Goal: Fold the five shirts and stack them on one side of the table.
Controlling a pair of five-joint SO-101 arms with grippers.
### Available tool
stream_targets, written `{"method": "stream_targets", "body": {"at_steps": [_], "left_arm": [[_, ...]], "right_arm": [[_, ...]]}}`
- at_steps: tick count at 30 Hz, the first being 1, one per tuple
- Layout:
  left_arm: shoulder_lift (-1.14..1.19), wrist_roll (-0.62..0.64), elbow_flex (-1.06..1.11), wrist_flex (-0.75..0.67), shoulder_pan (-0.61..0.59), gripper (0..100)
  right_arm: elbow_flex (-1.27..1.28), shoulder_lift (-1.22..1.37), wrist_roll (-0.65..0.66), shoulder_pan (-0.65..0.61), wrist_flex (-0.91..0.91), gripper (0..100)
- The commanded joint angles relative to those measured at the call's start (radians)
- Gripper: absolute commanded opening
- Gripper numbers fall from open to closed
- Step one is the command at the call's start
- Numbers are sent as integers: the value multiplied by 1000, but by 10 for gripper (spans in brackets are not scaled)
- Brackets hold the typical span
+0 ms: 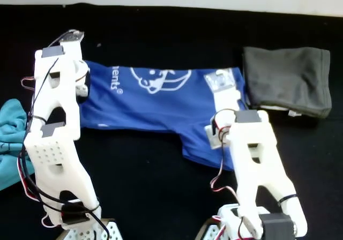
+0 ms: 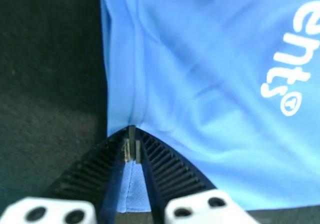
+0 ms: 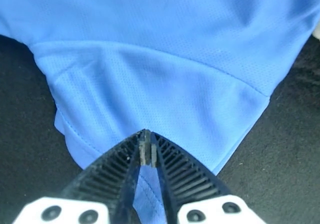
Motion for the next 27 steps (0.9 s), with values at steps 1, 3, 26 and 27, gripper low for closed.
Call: {"method": "stream_targets", "body": {"at_steps": [1,3,26,27], "left_arm": [[-113,5,-48,84,-2,9],[-163,5,-41,153,12,9],[-533,2,978,-577,-71,9],[-533,2,978,-577,-71,9]], "right_arm": [[-1,-7,-5,-5,5,5],[-4,-13,-5,-8,22,5],[194,-12,227,140,-33,5],[179,-12,236,166,-28,5]]}}
